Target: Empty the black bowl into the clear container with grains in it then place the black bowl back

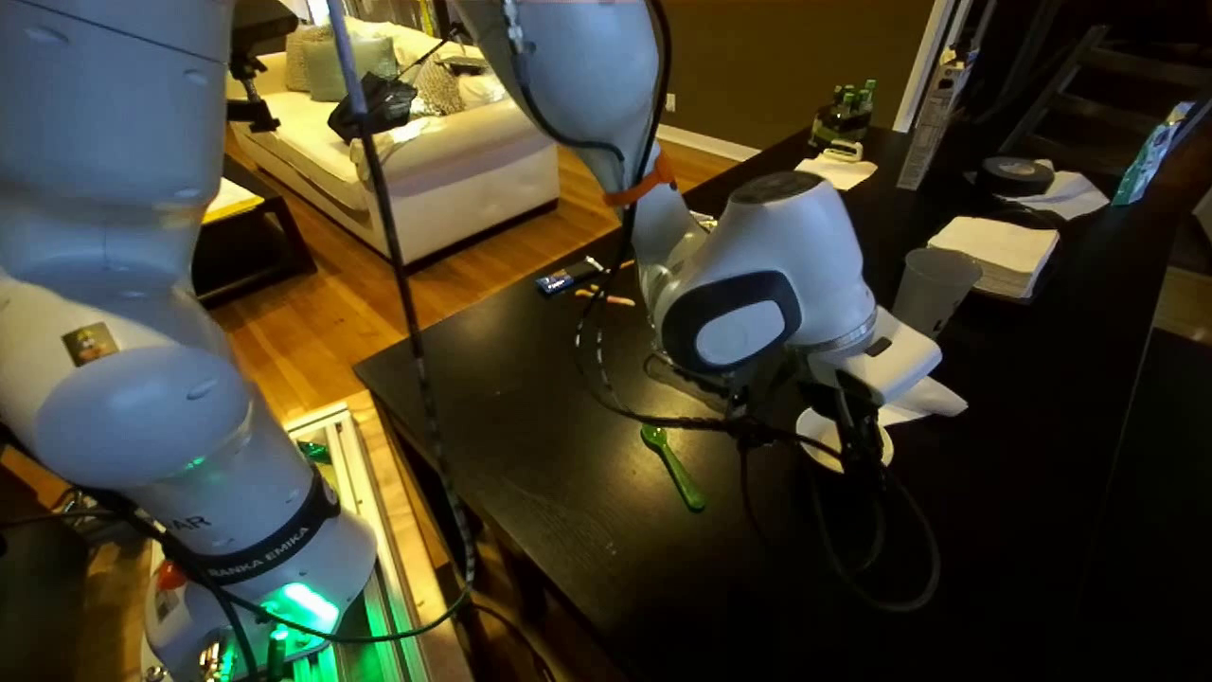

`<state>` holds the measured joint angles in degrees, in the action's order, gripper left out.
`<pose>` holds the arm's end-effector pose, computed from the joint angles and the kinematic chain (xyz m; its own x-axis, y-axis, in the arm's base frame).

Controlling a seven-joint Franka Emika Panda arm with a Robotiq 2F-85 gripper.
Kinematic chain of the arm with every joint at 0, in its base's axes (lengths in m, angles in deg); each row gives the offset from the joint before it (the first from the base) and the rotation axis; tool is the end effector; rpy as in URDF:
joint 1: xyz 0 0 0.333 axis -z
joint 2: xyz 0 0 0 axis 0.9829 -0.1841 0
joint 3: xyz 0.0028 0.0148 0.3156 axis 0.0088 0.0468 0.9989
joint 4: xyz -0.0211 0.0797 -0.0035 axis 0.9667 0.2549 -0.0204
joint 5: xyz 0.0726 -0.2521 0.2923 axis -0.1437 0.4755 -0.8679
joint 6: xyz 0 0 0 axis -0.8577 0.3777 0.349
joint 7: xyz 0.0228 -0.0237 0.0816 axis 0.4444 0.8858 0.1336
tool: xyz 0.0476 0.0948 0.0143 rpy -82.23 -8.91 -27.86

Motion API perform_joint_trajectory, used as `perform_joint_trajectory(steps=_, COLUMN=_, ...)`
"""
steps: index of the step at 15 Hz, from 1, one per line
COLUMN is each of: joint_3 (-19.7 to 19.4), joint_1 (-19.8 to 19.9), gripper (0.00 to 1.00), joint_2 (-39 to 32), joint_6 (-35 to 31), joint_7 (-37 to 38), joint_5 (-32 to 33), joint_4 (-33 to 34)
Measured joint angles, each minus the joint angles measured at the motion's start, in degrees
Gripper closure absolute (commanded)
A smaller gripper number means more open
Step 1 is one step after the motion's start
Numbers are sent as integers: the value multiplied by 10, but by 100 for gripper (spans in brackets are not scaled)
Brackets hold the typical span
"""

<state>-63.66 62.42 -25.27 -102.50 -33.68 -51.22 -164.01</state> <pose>0.5201 -0.2157 0.2284 0.5650 -0.6675 0.4850 -0.7653 -0.6437 0.0056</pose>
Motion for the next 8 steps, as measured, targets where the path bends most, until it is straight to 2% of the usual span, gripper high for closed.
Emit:
perform_joint_trajectory(steps=5, joint_3=-28, joint_1=-24, gripper=0, joint_2=143, joint_6=140, joint_7=-93, joint_5=59, joint_4=-22)
perform_joint_trajectory(steps=8, joint_3=-49, joint_1=-46, gripper=0, joint_2=219, joint_6=197, joint_7=-124, joint_5=142, joint_4=-46)
